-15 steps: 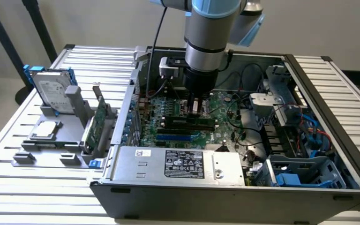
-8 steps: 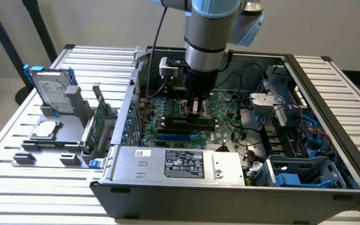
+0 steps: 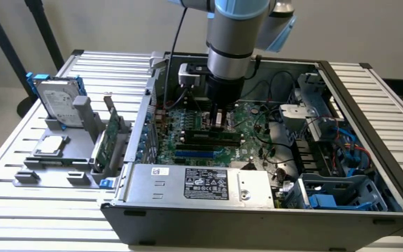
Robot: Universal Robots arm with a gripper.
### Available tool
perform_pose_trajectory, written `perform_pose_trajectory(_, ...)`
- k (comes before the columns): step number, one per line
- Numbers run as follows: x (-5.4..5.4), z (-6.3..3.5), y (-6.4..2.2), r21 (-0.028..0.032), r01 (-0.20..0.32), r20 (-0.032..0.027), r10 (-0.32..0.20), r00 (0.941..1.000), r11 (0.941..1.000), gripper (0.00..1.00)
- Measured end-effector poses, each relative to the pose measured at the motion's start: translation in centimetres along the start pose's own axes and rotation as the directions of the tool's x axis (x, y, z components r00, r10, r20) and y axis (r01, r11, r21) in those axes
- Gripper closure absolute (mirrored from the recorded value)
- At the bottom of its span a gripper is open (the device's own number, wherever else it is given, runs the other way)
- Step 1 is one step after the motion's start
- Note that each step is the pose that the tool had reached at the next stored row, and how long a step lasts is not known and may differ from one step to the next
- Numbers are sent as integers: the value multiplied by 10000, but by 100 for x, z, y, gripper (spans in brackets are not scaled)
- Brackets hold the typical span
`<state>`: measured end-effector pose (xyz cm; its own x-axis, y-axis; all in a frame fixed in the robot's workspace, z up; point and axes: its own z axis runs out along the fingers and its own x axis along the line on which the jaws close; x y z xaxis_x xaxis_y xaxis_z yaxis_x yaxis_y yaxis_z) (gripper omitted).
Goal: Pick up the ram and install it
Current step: 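Insert the ram into the slot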
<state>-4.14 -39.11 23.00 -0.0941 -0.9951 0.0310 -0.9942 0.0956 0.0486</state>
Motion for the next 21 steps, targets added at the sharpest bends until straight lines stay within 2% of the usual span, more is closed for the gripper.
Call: perform_pose_trajectory(21,7,13,-4,5,67,-35,-67,10000,10000,86)
